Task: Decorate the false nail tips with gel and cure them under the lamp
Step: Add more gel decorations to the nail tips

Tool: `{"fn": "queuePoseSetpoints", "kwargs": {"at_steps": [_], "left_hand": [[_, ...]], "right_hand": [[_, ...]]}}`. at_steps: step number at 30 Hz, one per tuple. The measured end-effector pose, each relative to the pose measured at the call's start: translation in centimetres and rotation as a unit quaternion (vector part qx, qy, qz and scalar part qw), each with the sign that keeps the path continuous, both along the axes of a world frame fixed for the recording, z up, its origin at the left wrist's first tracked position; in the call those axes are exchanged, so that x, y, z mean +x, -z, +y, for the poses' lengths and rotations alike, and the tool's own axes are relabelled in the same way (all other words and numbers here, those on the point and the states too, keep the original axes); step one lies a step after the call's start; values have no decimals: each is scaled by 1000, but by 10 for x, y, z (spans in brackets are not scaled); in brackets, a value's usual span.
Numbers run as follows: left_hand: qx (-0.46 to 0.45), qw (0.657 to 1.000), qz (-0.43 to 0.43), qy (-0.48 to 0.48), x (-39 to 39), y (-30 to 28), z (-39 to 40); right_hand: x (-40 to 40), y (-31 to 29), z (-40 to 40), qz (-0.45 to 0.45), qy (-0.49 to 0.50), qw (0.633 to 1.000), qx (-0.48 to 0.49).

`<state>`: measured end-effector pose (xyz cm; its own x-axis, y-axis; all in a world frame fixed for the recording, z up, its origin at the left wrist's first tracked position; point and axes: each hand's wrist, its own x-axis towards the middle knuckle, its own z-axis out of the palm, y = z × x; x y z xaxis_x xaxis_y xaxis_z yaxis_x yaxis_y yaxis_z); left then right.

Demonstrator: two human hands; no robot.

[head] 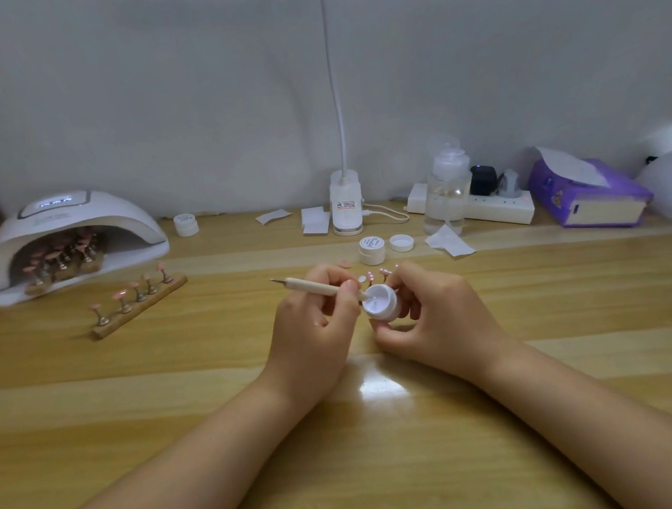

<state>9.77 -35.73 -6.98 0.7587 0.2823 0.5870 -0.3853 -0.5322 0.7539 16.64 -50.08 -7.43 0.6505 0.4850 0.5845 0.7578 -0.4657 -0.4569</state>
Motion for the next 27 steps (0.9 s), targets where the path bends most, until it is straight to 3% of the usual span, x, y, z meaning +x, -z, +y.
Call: {"fn": "queuePoseSetpoints", "kwargs": {"at_steps": [14,27], "left_hand": [[0,1000,8,-4,0,0,-1],[-60,998,-33,-16,0,-1,-1]], "right_hand": [[0,0,2,-19,8,1000,-5],[2,1,1,11,15,1000,1]]}}
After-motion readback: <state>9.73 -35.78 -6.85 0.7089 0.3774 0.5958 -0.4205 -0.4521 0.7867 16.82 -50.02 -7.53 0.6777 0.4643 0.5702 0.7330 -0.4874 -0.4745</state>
